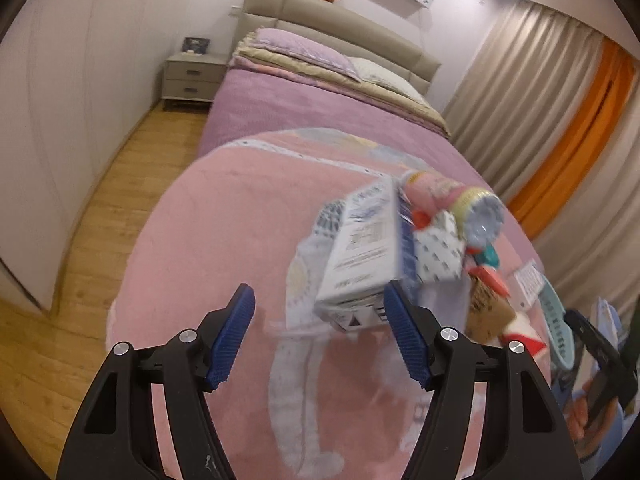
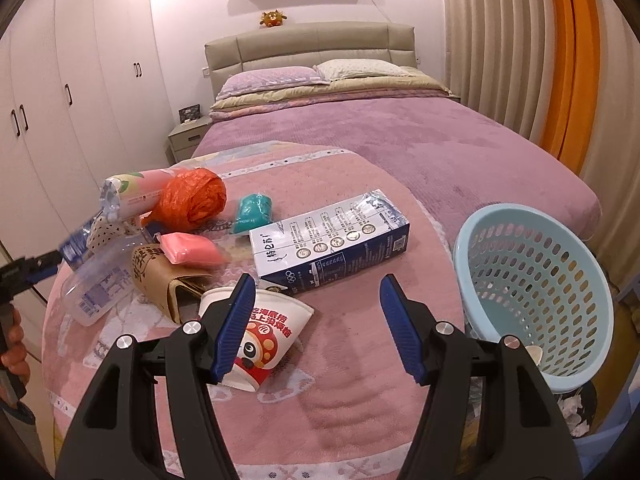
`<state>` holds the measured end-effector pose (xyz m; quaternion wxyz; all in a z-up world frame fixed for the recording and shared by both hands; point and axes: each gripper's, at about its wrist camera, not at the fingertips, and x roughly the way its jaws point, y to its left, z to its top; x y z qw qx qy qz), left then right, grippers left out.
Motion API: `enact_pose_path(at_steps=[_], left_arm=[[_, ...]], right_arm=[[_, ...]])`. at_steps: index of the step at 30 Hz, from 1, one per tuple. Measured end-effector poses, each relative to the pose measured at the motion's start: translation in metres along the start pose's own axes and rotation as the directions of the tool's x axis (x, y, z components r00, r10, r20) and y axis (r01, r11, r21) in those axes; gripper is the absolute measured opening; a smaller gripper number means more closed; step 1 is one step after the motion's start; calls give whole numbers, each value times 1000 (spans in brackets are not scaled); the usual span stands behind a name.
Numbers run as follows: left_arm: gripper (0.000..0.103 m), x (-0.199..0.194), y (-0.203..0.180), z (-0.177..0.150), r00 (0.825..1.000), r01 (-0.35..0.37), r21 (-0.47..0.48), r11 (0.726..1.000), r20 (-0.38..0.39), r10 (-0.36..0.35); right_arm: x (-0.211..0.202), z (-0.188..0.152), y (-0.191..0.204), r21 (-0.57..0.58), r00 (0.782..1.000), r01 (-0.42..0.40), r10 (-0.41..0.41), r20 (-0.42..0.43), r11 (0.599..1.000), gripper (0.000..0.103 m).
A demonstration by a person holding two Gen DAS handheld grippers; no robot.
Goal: Collect trash
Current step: 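Return both tools to the bed and grasp the milk carton with the left tool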
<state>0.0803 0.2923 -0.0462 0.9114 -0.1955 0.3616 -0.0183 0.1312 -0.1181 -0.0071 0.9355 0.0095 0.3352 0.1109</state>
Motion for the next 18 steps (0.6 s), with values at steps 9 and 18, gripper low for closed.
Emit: enact_pose_path(at_steps=[9, 18], left_arm=[[74, 10, -7, 14, 1000, 7, 15, 1000, 1, -7], [69, 49, -33, 28, 994, -72, 100, 992, -70, 79]], right_arm=[[3, -3, 13, -22, 1000, -11, 11, -11, 1000, 61], [3, -2, 8, -13, 1000, 1, -1, -11, 1000, 61]])
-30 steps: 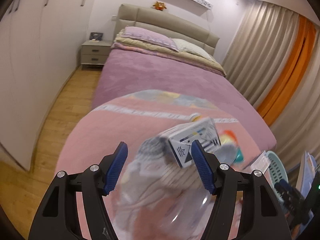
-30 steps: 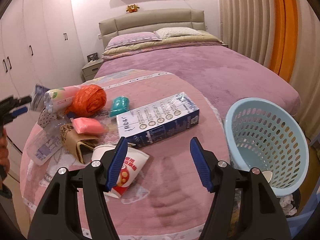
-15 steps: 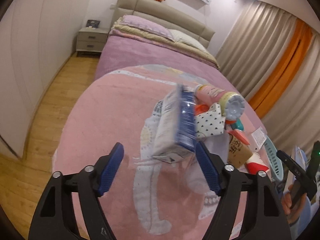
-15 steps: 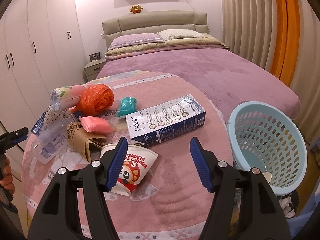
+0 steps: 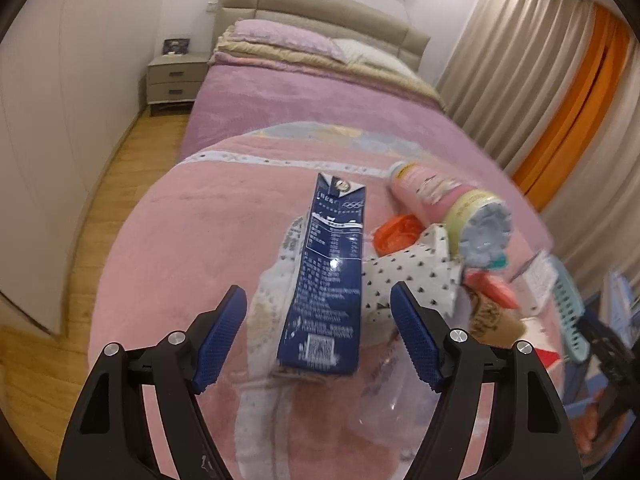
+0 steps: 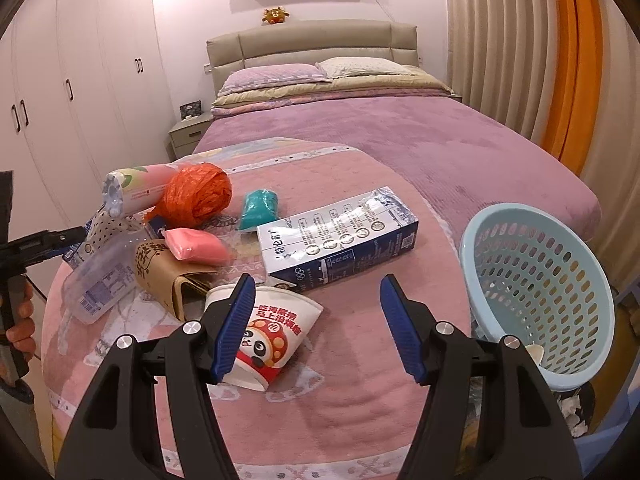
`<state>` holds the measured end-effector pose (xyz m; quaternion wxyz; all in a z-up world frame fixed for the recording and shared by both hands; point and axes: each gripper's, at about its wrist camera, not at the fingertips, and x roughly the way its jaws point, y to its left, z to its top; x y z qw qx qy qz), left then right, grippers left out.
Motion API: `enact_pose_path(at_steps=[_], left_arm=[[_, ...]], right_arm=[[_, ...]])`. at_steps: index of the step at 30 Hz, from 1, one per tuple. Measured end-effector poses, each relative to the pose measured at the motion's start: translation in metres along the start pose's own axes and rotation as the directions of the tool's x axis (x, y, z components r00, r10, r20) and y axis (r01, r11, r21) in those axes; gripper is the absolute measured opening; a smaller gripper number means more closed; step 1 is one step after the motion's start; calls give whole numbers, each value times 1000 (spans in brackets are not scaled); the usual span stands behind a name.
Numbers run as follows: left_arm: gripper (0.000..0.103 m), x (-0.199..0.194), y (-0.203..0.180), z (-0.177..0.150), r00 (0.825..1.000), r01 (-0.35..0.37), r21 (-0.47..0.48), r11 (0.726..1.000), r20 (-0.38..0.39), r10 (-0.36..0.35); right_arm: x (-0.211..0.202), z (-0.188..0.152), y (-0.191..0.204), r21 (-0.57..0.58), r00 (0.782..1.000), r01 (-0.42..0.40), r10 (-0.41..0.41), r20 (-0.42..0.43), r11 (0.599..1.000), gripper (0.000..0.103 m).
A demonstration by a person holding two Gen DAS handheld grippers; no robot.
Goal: Collect trash
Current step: 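Return both tools to the bed and grasp the milk carton with the left tool, then grasp the red-white panda cup with the right tool while the left tool lifts the carton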
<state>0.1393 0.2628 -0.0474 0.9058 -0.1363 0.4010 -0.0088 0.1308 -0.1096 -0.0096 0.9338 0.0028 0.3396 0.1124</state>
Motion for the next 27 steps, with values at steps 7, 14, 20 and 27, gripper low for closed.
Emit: enact_pose_path(at_steps=[7, 14, 20, 27], left_arm=[[40, 20, -5, 0, 995, -85, 36, 996, -57, 87], [38, 1, 0, -9, 996, -84, 3, 996, 11, 84], [37, -29, 5, -18, 991, -104, -35, 994, 78, 106], [37, -54, 1, -25, 986, -97, -52, 994, 134, 103]], right_arm=[[1, -5, 2, -5, 999, -46, 46, -19, 999, 68], [15, -17, 23, -17, 992, -96, 95, -83, 995, 74], [29, -26, 34, 0, 983, -125, 123, -138, 992, 74], [32, -30, 33, 13, 980, -119, 120, -159, 993, 68]])
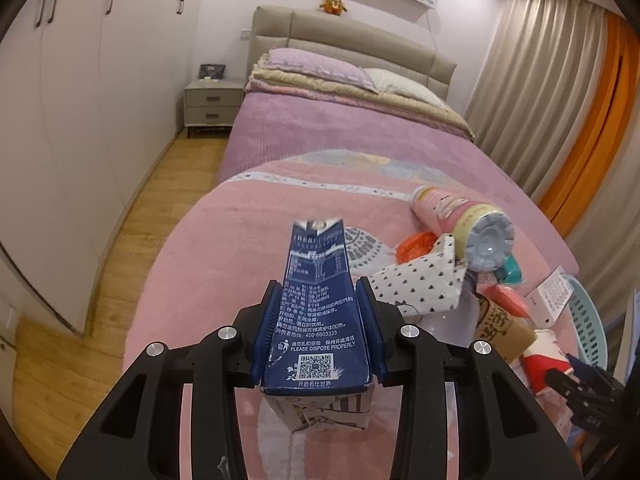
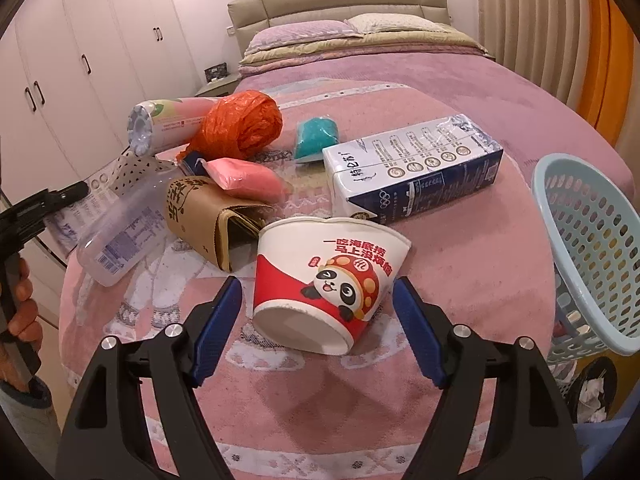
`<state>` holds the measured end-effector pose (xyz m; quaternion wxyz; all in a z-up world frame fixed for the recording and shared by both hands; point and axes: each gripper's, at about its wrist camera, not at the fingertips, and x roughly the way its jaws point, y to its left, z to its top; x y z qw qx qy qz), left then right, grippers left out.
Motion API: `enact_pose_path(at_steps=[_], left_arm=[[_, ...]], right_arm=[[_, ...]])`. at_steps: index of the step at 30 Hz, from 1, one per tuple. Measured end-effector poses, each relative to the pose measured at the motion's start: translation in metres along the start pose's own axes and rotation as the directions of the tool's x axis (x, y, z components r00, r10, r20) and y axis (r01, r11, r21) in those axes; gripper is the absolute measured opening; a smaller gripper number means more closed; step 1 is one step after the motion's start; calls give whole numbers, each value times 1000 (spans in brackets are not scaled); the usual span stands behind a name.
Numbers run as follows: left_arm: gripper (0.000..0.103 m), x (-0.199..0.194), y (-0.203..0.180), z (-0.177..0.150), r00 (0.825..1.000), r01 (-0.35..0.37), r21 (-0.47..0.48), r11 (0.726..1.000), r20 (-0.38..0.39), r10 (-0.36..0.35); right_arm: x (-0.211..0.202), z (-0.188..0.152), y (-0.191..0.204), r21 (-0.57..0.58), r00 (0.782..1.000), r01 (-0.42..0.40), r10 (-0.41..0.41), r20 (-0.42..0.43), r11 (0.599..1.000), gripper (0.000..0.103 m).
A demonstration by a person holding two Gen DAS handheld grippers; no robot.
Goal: Collect trash
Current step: 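Grasp the red-white panda cup with the right tool while the left tool lifts the carton, then carry the carton and panda cup over the blue basket and release both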
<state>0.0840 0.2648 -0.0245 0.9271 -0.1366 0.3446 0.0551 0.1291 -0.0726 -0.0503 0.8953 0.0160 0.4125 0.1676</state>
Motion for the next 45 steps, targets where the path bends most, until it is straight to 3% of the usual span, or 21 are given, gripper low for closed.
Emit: enact_pose_path(at_steps=[4, 17, 23, 25, 29, 33, 40, 45], left_arm=[[37, -9, -5, 2, 1000, 25, -2, 1000, 17, -25], [36, -54, -16, -8, 996, 50, -8, 999, 79, -49], [36, -86, -45, 3, 980, 126, 27, 992, 152, -129], [36, -91, -68, 7, 968, 180, 53, 982, 167, -187], [36, -91, -125, 10, 937, 283, 136, 950, 171, -303], [36, -73, -194, 12, 904, 380, 226, 897, 115, -412], [36, -29, -302, 1, 864, 480, 314, 819, -7, -503], [36, 13, -364, -7, 840, 532, 331, 779, -88, -536]], right_arm=[[-6, -1, 0, -14, 1000, -1, 1, 11, 1000, 60], [-49, 0, 12, -72, 992, -32, 40, 117, 997, 60], [-75, 8, -1, -46, 983, -22, 30, 183, 999, 60], [-82, 11, -7, -33, 979, -11, 18, 201, 999, 60], [-100, 17, -33, 14, 968, 30, -33, 248, 999, 60], [-115, 22, -71, 102, 960, 50, -77, 270, 993, 60], [-128, 23, -140, 231, 938, 133, -198, 285, 964, 60], [-121, 19, -199, 353, 930, 186, -280, 239, 917, 60]])
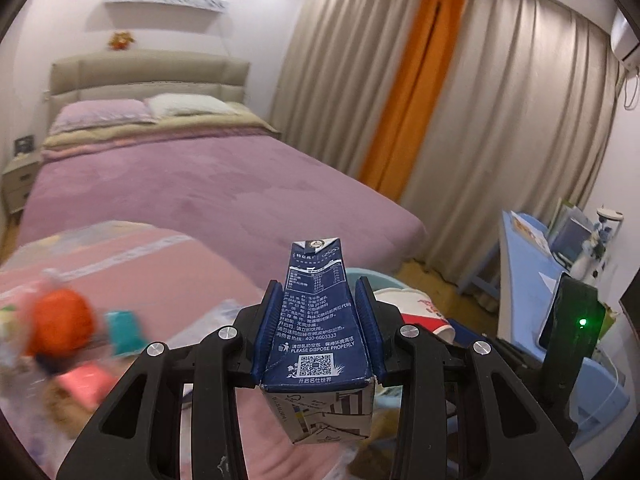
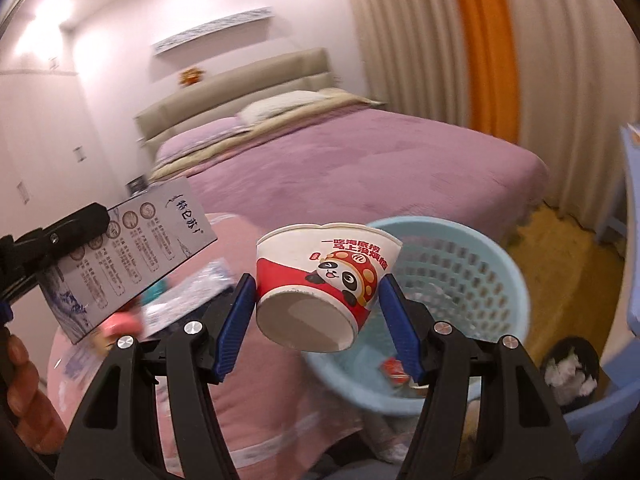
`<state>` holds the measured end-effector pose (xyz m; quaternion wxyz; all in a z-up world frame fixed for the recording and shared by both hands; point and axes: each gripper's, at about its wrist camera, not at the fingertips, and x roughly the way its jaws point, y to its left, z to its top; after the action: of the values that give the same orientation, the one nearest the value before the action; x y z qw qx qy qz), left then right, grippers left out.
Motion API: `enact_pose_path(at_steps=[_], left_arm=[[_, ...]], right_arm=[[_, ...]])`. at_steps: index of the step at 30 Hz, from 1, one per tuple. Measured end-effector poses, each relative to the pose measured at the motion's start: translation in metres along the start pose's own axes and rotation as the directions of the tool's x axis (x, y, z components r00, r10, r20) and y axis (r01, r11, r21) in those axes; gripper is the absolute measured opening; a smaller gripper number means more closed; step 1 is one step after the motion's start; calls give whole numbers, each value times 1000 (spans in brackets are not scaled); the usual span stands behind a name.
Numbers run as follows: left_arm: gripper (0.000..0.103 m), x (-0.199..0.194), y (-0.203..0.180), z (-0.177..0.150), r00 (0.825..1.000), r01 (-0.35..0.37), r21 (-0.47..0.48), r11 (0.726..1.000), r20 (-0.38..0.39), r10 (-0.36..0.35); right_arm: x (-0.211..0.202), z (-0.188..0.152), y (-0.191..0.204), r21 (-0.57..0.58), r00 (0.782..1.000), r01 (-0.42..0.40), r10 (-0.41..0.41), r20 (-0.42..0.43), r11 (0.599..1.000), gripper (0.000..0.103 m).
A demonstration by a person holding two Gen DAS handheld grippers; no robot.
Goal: Collect trash
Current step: 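Carry the carton and panda cup over the blue basket and release both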
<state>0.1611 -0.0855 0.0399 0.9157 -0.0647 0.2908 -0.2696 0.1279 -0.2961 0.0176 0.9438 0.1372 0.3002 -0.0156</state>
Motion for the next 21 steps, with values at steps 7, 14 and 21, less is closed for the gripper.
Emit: enact_pose_path(at_steps=[7, 14, 21], left_arm=[[36, 84, -22, -16, 986, 94, 8, 996, -138, -92], [37, 139, -30, -39, 968, 106, -9, 994, -227, -105], [44, 152, -25, -48, 960, 93, -17, 996, -264, -94]], right_arm=[[34, -1, -59, 114, 991, 119, -111, -76, 986, 60], [62, -12, -82, 106, 972, 194, -176, -156, 975, 60], [72, -20, -89, 112, 969, 188, -165, -183, 976, 60]])
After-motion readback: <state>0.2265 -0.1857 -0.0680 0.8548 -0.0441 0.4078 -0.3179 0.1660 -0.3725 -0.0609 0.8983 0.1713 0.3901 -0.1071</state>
